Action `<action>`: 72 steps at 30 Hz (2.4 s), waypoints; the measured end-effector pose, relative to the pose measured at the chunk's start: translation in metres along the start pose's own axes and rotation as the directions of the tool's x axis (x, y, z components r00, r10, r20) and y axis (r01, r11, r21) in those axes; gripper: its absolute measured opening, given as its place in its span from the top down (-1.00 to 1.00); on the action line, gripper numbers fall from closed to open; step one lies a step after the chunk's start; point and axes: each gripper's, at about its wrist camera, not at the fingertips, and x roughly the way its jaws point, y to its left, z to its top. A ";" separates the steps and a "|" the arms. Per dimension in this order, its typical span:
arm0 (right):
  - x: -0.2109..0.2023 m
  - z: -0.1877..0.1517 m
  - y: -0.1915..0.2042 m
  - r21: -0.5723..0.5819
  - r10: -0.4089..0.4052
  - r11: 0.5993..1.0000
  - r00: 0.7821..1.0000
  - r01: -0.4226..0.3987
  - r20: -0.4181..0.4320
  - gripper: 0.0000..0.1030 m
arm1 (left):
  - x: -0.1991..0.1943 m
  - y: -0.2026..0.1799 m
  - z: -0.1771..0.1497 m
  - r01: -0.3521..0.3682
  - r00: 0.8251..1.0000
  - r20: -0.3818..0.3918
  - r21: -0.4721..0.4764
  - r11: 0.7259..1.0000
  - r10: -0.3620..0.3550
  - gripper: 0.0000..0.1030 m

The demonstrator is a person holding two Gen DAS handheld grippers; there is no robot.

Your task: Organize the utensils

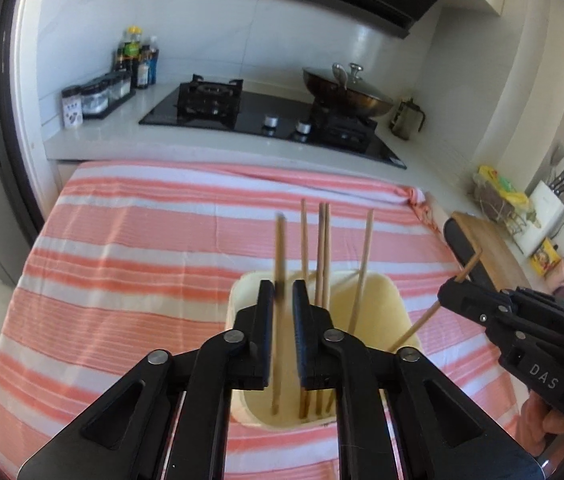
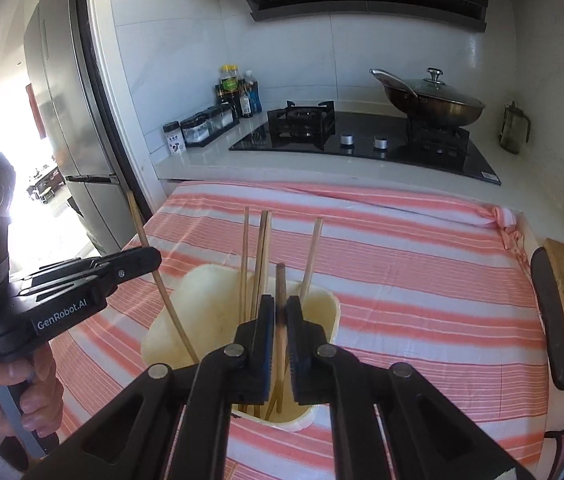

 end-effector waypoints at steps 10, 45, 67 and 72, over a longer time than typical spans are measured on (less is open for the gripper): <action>-0.114 -0.059 -0.010 -0.009 -0.016 1.000 0.988 0.017 0.151 -0.19 | -0.114 0.020 -0.089 -0.037 0.998 -0.043 0.159 0.987 0.045 -0.55; -0.096 -0.336 -0.030 0.061 -0.255 0.962 0.956 0.266 -0.146 -0.24 | -0.070 0.002 -0.289 0.102 0.976 -0.193 -0.004 0.995 -0.101 0.92; -0.094 -0.333 -0.029 0.063 -0.257 0.961 0.954 0.269 -0.156 -0.27 | -0.099 0.053 -0.298 -0.006 0.997 -0.077 -0.112 0.994 -0.003 -0.34; -0.086 -0.307 0.011 0.090 -0.112 0.988 0.983 0.125 -0.144 -0.27 | -0.092 0.046 -0.301 -0.134 0.987 -0.088 -0.032 0.990 0.131 -0.52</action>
